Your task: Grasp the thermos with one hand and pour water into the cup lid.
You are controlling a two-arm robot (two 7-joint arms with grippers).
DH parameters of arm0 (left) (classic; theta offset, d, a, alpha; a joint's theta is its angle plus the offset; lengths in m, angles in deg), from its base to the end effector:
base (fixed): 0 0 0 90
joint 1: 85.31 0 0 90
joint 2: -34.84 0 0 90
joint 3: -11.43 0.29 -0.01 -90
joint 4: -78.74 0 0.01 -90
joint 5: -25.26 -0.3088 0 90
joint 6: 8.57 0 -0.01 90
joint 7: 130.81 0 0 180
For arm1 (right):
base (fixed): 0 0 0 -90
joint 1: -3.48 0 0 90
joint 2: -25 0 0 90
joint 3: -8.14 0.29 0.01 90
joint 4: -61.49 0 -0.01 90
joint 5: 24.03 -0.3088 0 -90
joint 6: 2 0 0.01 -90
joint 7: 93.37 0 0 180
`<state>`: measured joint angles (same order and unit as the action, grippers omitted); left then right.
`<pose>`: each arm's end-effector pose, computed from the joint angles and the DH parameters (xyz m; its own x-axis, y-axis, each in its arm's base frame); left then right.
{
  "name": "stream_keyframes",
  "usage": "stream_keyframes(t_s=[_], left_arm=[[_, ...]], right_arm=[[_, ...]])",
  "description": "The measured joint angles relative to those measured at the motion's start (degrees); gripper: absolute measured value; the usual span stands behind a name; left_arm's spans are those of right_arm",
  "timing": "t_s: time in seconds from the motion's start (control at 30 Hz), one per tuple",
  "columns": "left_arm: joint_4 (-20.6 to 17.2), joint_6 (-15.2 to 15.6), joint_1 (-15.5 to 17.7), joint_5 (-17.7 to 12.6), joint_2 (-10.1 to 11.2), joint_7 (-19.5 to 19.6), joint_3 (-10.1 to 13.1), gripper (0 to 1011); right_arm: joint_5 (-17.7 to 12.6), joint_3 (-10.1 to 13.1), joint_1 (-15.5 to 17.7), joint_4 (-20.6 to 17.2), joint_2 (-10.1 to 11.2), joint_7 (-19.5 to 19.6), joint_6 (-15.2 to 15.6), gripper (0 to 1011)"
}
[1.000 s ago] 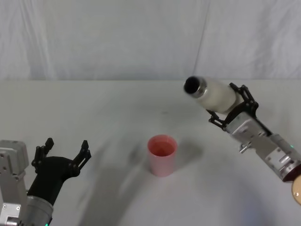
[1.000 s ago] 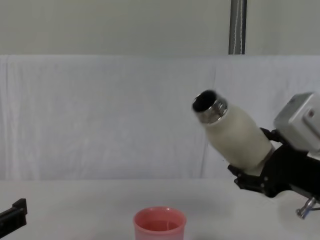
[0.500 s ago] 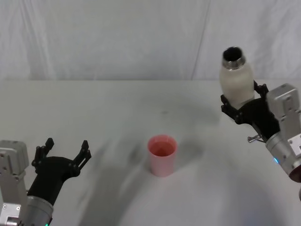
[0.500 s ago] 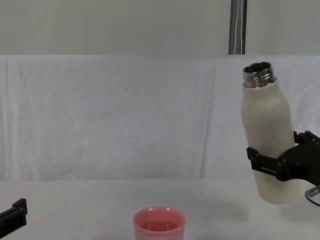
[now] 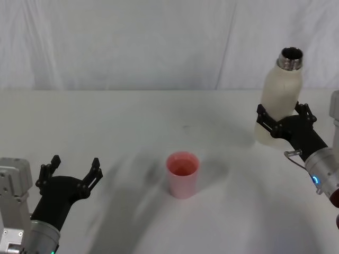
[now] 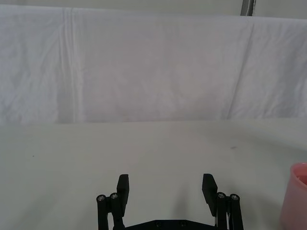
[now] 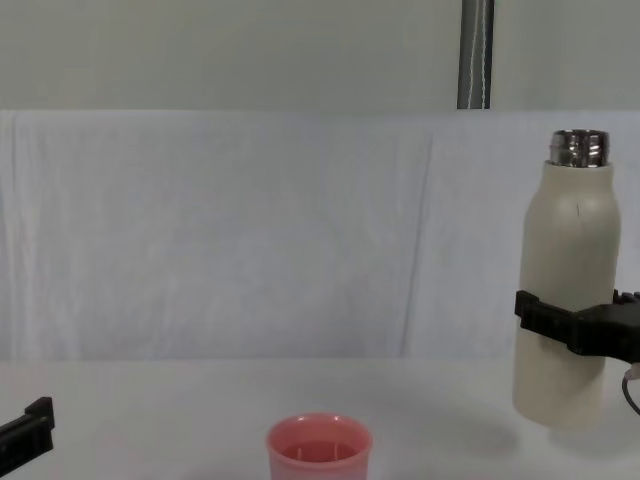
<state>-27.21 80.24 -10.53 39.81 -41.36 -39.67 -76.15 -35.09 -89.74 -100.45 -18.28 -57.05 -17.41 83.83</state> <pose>0.2529 0.0375 -0.2853 0.1245 0.9917 -0.0329 -0.9921 0.1240 -0.0174 0.3959 -0.0056 -0.2711 0.3465 -0.9380 0.0034 0.9310 0.3444 0.1211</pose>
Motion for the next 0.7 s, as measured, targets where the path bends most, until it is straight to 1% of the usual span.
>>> stream_keyframes(t_s=[0.03, 0.27, 0.47, 0.7], left_arm=[[0.0, 0.0, 0.0, 0.0, 0.0, 0.0, 0.0, 1001], [0.0, 0.0, 0.0, 0.0, 0.0, 0.0, 0.0, 1001], [0.0, 0.0, 0.0, 0.0, 0.0, 0.0, 0.0, 1001], [0.0, 0.0, 0.0, 0.0, 0.0, 0.0, 0.0, 1001]], right_arm=[[-0.95, 0.14, 0.04, -0.07, -0.04, -0.2, 0.75, 964], [-3.63, 0.1, 0.06, -0.19, 0.27, -0.59, 3.53, 964], [-4.52, -0.49, -0.26, 0.25, 0.83, -0.56, 4.09, 964], [-4.27, -1.49, -1.25, 1.79, 1.35, -0.16, 3.49, 964]])
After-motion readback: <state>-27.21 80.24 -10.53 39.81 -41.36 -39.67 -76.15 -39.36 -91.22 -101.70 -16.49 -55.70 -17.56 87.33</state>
